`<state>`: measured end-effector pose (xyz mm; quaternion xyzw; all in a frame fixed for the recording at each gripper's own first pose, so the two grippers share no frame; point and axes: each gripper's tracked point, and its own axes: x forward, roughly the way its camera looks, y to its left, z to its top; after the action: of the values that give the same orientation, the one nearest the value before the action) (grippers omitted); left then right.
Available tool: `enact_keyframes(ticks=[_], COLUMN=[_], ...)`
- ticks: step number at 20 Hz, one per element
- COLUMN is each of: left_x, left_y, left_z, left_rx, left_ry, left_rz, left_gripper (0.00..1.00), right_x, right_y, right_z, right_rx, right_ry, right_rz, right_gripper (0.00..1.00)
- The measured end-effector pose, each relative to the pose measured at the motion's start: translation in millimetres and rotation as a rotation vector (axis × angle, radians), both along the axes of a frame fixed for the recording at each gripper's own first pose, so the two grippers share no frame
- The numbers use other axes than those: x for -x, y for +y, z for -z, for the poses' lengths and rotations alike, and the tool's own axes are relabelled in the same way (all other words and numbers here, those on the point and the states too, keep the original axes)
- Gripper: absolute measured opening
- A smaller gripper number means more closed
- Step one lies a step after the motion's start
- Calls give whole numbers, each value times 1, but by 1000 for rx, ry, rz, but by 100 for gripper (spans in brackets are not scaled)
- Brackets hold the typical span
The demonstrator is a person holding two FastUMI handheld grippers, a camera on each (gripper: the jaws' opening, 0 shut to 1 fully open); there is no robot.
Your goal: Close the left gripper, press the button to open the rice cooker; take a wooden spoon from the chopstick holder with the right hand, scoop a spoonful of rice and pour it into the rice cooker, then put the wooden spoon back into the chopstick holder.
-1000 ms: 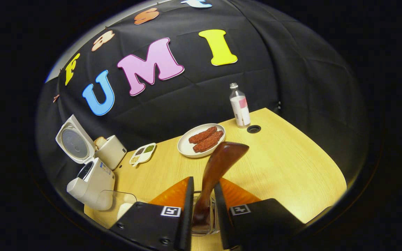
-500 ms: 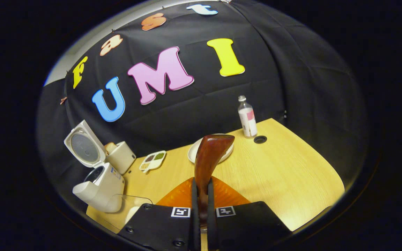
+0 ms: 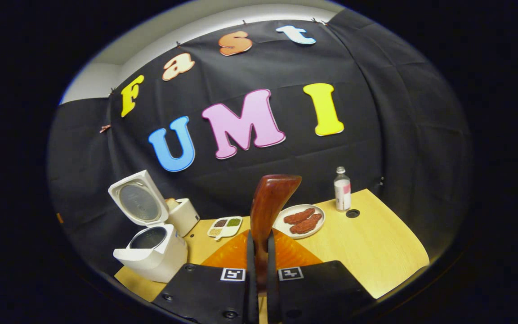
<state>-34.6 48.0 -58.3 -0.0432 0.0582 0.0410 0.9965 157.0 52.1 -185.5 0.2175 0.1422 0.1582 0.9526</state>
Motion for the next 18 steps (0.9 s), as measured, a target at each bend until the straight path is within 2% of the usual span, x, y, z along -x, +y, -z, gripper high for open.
enact_keyframes(ticks=[8, 11, 18], left_x=[1, -2, 0], left_y=[19, 27, 40], left_z=[12, 16, 26], left_rx=[23, 10, 32], left_ry=[22, 29, 43], left_rz=[42, 49, 44], left_gripper=[95, 95, 95], right_x=[34, 34, 38], right_y=[96, 115, 152], right_z=[15, 30, 68], right_rx=[271, 389, 503], right_ry=[-61, -80, -46], right_rz=[-129, -149, -191], right_gripper=[12, 12, 12])
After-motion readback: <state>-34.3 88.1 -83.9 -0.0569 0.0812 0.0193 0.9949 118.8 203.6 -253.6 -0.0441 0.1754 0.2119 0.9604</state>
